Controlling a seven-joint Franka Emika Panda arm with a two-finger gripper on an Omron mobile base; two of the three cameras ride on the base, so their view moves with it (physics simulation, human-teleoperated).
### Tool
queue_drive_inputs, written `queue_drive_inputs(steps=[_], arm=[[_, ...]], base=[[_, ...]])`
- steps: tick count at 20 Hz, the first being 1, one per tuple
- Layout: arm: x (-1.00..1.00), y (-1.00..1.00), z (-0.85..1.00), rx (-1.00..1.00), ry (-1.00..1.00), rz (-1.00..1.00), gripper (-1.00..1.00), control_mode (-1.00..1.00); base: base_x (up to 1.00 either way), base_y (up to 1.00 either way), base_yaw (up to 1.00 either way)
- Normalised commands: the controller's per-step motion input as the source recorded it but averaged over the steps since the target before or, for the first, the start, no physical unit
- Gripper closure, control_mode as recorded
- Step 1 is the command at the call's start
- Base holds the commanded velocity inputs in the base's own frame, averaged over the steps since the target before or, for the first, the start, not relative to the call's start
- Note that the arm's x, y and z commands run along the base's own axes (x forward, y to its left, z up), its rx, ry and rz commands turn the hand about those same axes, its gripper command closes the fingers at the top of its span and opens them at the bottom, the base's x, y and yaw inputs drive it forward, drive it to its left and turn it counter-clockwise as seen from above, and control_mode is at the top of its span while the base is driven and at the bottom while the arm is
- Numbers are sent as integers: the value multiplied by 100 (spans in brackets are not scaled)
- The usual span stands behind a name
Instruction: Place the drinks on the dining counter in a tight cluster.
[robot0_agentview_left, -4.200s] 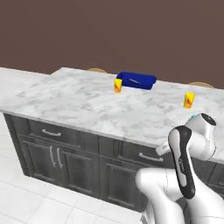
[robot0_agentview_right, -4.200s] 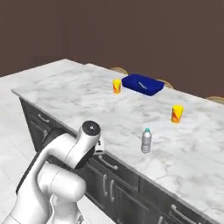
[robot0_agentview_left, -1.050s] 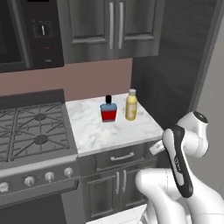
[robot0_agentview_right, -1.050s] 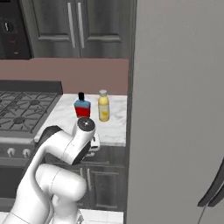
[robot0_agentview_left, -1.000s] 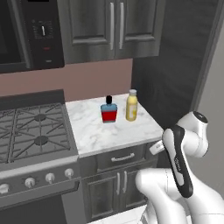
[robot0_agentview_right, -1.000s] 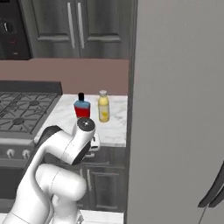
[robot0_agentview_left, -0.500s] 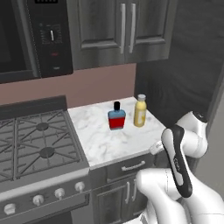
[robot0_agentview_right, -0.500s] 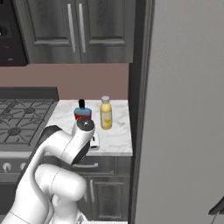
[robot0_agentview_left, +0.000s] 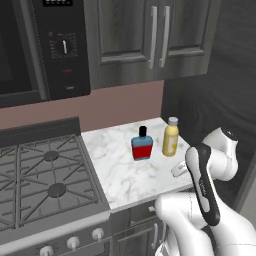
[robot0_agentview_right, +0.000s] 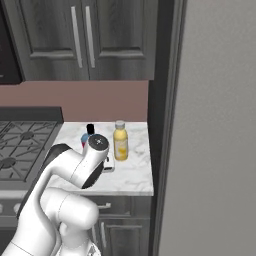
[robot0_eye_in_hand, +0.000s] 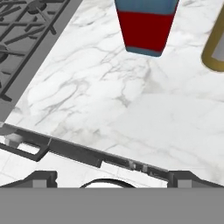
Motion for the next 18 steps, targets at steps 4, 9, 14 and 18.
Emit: queue_drive_inputs(steps=[4,9,14,18], arm=[[0,0,0,0,0,0,-100,100],[0,0,0,0,0,0,-100,100],[0,0,0,0,0,0,-100,100],[0,0,0,0,0,0,-100,100]], base=[[31,10,2],[7,3,1],[0,0,0],[0,0,0]])
